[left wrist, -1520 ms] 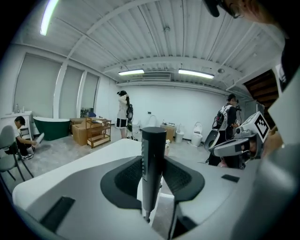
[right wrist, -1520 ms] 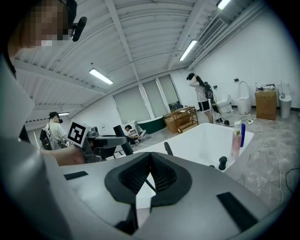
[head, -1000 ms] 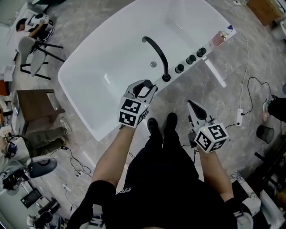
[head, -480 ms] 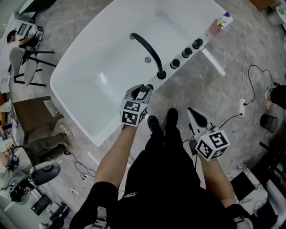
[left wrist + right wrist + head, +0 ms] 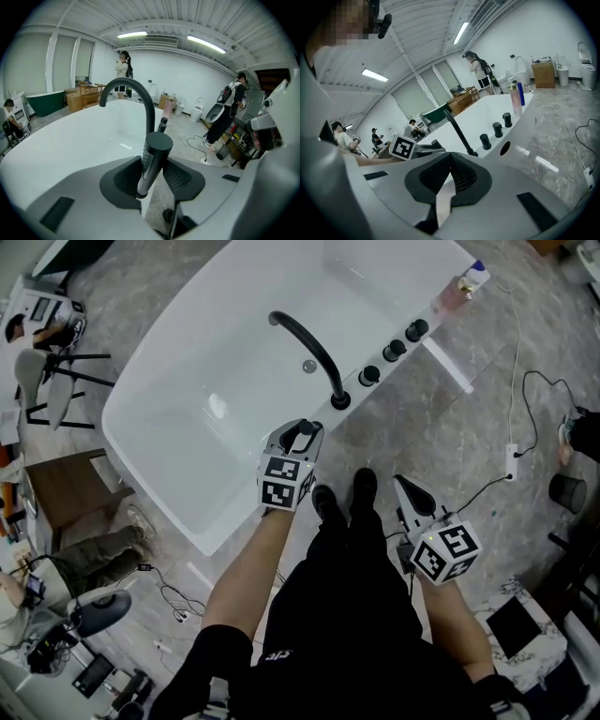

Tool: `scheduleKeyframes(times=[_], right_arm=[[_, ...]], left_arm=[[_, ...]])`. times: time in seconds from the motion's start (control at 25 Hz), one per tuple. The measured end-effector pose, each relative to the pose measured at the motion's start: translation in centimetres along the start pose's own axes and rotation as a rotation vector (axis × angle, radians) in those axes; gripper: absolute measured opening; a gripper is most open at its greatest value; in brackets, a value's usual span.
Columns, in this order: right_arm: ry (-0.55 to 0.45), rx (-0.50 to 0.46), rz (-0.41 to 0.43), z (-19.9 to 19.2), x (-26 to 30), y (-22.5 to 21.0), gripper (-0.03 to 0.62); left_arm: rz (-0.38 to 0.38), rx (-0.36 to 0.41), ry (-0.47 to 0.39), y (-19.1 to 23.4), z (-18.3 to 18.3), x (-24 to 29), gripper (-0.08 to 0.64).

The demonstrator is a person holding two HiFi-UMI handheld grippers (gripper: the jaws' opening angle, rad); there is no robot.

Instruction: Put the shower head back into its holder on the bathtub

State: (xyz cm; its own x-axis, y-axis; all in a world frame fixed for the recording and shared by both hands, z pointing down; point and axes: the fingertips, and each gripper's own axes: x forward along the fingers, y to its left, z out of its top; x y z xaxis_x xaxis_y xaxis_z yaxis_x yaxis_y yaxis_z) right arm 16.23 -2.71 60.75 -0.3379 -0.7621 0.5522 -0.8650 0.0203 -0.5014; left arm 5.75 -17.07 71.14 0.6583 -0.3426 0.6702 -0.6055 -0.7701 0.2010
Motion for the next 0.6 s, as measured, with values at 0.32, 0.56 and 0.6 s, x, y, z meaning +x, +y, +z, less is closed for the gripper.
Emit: scheduleKeyframes(times=[0.32, 0.56, 0.6], right_arm=[[-0.018, -0.004, -0.014, 1.3, -0.1, 1.7, 0.014], [-0.020, -0.018, -0.018, 1.7, -1.1, 3.0, 0.014], [-0.017, -0.022, -0.020, 1.7, -1.2, 3.1, 0.015]], left_arm=[[-0.037, 0.006, 0.030, 0.4, 0.2, -0.2, 0.155], [-0.064, 0.049, 0.108, -0.7, -2.4, -0.4, 0.170], [-0.062, 0.045, 0.115, -0.6, -2.9, -0.3, 0.172]])
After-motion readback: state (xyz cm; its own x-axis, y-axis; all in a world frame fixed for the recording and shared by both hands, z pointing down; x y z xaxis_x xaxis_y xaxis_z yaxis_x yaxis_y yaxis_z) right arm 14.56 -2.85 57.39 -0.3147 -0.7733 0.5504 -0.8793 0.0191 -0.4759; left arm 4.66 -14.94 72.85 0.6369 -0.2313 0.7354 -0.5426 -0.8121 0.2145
